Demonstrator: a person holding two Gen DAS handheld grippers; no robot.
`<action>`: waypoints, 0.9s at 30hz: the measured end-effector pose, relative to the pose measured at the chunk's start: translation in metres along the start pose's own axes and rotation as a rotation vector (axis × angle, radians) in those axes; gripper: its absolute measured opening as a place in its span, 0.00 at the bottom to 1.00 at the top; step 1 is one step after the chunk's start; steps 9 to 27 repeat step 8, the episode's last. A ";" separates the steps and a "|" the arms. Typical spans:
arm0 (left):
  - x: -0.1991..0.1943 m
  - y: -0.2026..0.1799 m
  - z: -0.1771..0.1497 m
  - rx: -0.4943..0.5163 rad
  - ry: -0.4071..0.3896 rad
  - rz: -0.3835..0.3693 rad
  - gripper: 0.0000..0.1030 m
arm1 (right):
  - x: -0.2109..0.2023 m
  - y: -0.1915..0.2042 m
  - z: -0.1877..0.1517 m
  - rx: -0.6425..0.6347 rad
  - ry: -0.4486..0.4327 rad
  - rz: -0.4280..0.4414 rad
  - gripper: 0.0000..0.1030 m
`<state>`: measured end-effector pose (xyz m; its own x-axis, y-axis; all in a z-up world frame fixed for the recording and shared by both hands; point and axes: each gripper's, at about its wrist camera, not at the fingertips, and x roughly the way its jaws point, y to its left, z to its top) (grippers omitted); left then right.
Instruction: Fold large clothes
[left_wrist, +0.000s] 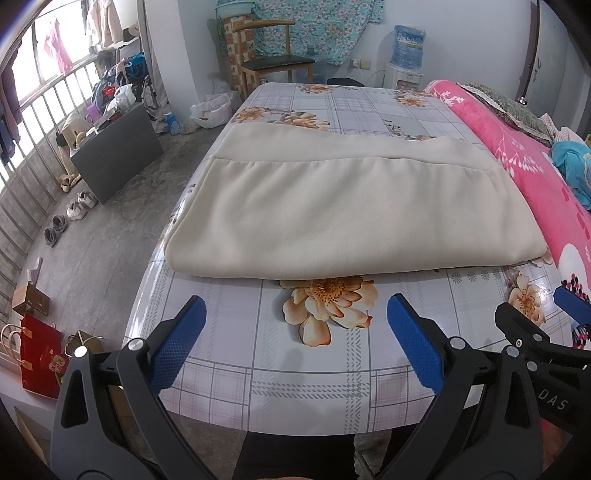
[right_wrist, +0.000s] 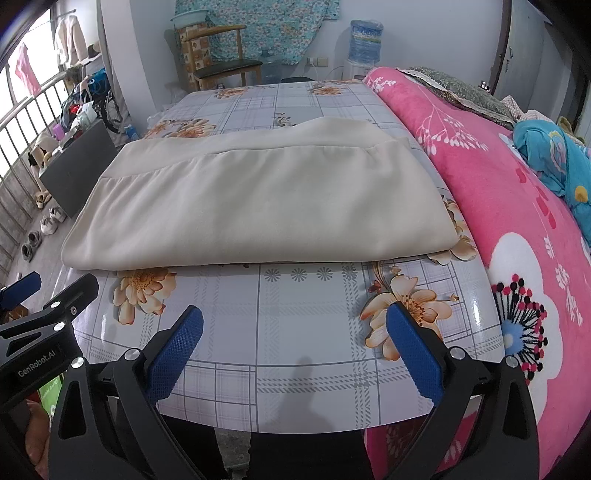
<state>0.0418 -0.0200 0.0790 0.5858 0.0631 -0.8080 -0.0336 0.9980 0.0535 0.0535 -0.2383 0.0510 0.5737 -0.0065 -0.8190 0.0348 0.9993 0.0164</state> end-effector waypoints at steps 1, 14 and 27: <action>0.001 -0.001 0.000 -0.001 0.001 -0.001 0.92 | 0.000 0.000 0.000 0.001 0.000 0.000 0.94; 0.000 -0.001 0.001 -0.002 0.002 -0.002 0.92 | 0.000 -0.001 0.001 0.002 0.002 0.000 0.94; 0.000 -0.001 0.001 -0.002 0.002 -0.002 0.92 | 0.000 -0.001 0.001 0.002 0.002 0.000 0.94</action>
